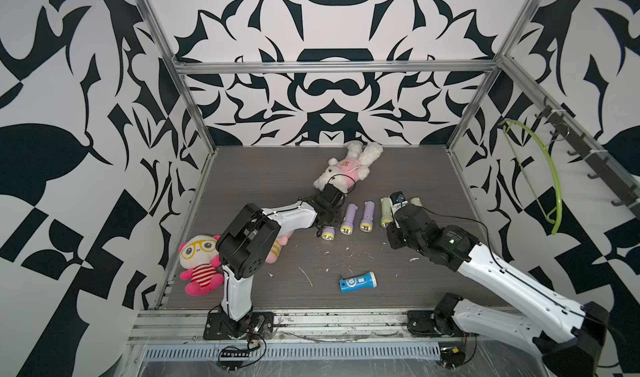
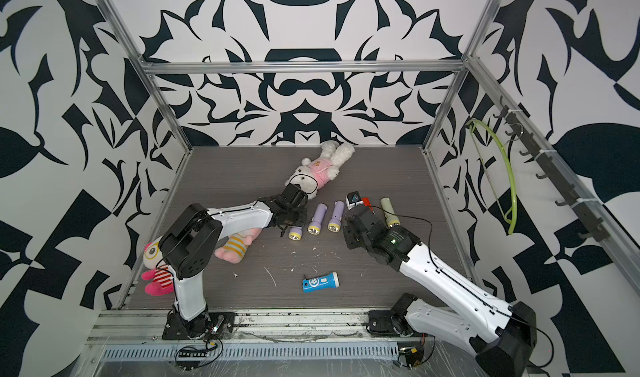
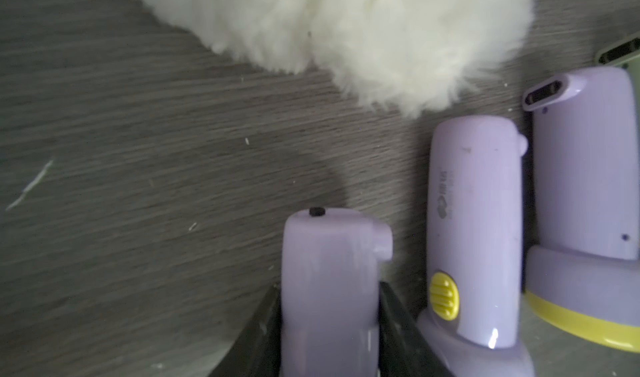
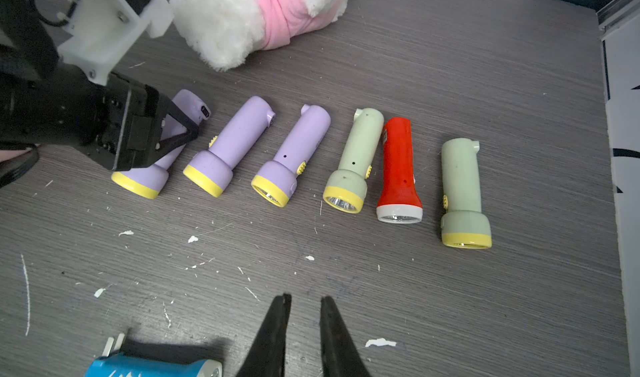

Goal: Close the plug at the bottom of the flashlight
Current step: Place the flashlight at the center of the board.

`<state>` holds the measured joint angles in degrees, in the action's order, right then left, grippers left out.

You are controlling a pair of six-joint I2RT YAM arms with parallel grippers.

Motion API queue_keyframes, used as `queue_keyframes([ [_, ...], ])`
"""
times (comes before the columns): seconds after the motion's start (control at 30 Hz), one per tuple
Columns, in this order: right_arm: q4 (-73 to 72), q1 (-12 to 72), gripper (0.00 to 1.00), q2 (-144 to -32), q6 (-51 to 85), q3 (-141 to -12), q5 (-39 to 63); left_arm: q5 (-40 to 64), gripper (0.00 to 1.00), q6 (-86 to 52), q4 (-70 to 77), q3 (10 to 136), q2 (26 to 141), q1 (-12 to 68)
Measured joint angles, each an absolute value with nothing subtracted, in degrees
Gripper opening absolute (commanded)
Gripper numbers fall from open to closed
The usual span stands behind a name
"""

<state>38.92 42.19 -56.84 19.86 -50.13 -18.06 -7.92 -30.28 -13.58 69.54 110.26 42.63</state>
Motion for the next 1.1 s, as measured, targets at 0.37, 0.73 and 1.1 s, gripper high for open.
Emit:
queue_keyframes([
  [0.37,38.7,42.2,0.26,-57.8,19.8,-50.0,-17.8,-7.2,0.62,-29.2,-14.3,70.3,110.5,41.8],
  [0.73,38.8,42.2,0.25,-58.2,20.1,-50.0,-16.8,-6.0,0.61,-28.2,-15.5,69.0,102.7,41.8],
  [1.1,40.8,48.1,0.11,-59.0,21.9,-47.1,-6.2,6.4,0.62,-26.1,-11.1,54.7,80.5,41.8],
])
